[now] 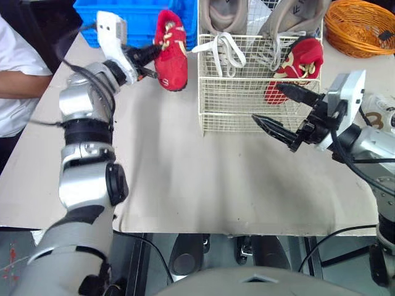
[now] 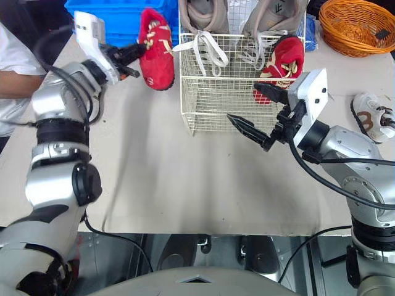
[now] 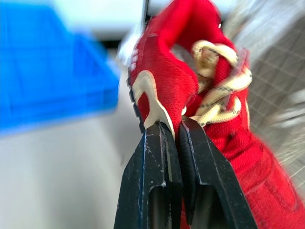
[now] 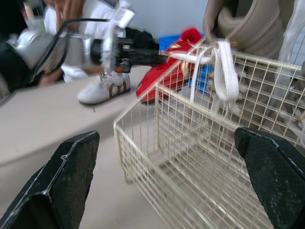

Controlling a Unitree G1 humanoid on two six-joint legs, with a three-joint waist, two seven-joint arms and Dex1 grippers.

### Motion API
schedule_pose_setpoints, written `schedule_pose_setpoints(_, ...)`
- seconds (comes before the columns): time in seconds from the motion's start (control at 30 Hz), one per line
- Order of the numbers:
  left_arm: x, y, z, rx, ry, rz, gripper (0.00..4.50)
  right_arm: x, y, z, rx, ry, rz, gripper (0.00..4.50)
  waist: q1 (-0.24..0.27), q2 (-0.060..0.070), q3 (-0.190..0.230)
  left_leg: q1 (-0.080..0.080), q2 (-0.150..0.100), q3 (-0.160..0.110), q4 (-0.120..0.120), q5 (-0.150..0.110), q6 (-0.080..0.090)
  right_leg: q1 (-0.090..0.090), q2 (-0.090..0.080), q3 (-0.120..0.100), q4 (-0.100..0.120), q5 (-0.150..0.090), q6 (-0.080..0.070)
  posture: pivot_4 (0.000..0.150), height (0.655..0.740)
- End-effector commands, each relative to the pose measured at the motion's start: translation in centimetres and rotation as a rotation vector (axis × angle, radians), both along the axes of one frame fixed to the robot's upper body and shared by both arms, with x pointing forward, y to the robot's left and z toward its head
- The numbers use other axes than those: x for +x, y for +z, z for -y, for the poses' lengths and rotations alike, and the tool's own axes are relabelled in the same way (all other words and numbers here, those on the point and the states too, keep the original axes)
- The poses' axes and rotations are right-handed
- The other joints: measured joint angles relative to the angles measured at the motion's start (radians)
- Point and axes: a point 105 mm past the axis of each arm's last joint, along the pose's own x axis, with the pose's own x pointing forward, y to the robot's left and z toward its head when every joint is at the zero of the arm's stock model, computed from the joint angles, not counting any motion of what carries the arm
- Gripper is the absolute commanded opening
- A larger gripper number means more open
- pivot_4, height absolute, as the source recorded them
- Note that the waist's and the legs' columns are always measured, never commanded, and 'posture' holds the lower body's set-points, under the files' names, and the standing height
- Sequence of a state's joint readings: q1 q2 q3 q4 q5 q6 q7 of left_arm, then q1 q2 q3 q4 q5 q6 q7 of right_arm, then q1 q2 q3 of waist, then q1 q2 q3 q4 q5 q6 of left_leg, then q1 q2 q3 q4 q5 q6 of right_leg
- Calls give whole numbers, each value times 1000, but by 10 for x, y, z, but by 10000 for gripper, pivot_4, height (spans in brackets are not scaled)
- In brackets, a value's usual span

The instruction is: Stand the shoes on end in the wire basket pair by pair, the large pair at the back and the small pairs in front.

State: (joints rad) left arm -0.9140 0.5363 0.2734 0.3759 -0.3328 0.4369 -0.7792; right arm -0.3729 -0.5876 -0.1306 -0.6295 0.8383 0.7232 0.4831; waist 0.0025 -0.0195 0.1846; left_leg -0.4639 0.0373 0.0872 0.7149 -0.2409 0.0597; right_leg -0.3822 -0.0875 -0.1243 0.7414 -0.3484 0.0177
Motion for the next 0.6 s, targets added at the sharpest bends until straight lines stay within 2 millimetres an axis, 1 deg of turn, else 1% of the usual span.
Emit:
schedule_pose_setpoints(0.03,-48,59,7,-68,-26,275,730,-3,18,-3,64,25,28,45000,1,0,0,0,0,0,0,0,0,0,0,0,0,0,0,1500,6860)
schedule_pose_setpoints(0.13,-73,73,15,-129,-38,370,730,-1,27,-6,117,33,20,45000,7,0,0,0,0,-1,1,0,0,2,0,-1,0,0,0,1500,6860)
schedule_pose_setpoints(0.2,-87,74,34,-142,-74,408,730,2,34,-8,174,42,2,45000,10,0,0,1,0,-1,2,0,0,3,0,-1,0,0,0,1500,6860)
schedule_pose_setpoints(0.27,-97,71,57,-150,-133,430,730,5,39,-11,221,54,-22,45000,13,0,0,1,0,-2,2,0,0,4,0,-1,0,0,0,1500,6860)
schedule_pose_setpoints(0.33,-102,65,75,-143,-167,443,730,7,42,-15,258,69,-59,45000,17,0,0,1,-1,-3,3,0,0,5,0,-2,1,0,0,1500,6860)
schedule_pose_setpoints(0.4,-102,54,89,-110,-182,446,730,11,45,-19,293,79,-100,45000,13,0,0,1,-1,-2,4,0,0,5,0,-2,1,0,0,1500,6860)
schedule_pose_setpoints(0.5,-106,41,105,-87,-238,455,730,17,50,-24,357,85,-165,45000,5,0,-1,2,0,-1,3,0,0,4,1,-1,3,0,0,1500,6860)
schedule_pose_setpoints(0.6,-110,33,113,-85,-291,447,730,19,53,-28,403,93,-211,45000,3,0,-1,2,0,-1,2,0,0,2,1,0,4,0,0,1500,6860)
